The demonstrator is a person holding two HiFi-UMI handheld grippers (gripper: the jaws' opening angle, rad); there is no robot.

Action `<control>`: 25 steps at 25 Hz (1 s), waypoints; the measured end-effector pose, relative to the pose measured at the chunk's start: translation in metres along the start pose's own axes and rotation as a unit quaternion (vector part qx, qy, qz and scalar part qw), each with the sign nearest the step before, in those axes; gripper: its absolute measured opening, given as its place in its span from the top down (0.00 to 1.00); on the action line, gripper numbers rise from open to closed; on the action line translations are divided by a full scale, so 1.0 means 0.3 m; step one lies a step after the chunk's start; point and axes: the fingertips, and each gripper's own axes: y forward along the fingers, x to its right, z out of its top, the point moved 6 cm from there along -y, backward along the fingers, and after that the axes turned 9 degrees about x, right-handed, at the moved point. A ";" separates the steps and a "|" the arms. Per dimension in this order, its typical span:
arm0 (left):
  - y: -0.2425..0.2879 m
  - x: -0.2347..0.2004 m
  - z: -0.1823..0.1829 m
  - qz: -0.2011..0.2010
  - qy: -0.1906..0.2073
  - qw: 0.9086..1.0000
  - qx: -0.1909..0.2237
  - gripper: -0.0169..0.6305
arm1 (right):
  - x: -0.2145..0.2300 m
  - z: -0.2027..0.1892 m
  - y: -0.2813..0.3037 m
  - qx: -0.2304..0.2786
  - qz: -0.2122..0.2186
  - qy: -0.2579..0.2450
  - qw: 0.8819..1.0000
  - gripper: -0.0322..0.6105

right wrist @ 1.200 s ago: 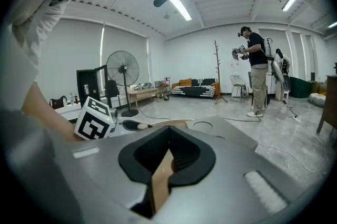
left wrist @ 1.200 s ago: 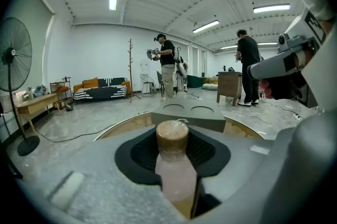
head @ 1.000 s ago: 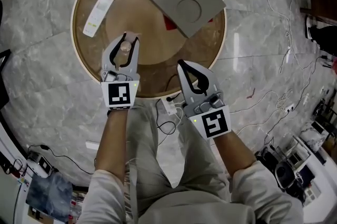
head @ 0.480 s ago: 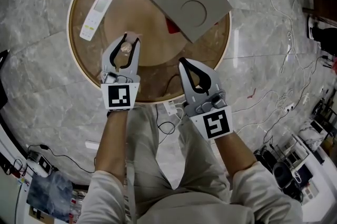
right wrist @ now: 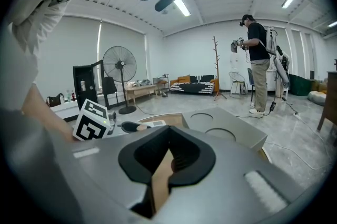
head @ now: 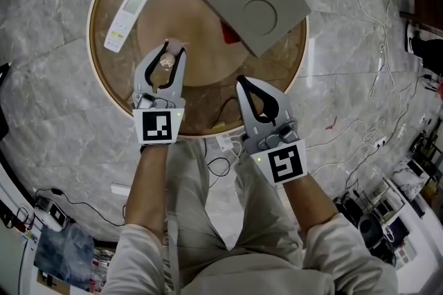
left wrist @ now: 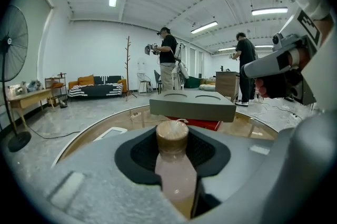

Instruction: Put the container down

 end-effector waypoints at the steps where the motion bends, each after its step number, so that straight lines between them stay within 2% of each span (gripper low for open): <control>1: -0.001 -0.001 -0.001 0.000 0.001 1.000 0.002 0.77 | -0.004 -0.003 0.000 0.000 0.000 0.001 1.000 0.95; 19: -0.017 -0.008 0.019 -0.003 -0.002 1.000 0.023 0.74 | -0.021 0.012 0.006 0.002 0.006 -0.007 1.000 0.95; 25: -0.085 0.001 0.066 -0.004 0.016 1.000 0.022 0.73 | -0.037 0.029 -0.012 0.009 0.009 -0.010 1.000 0.95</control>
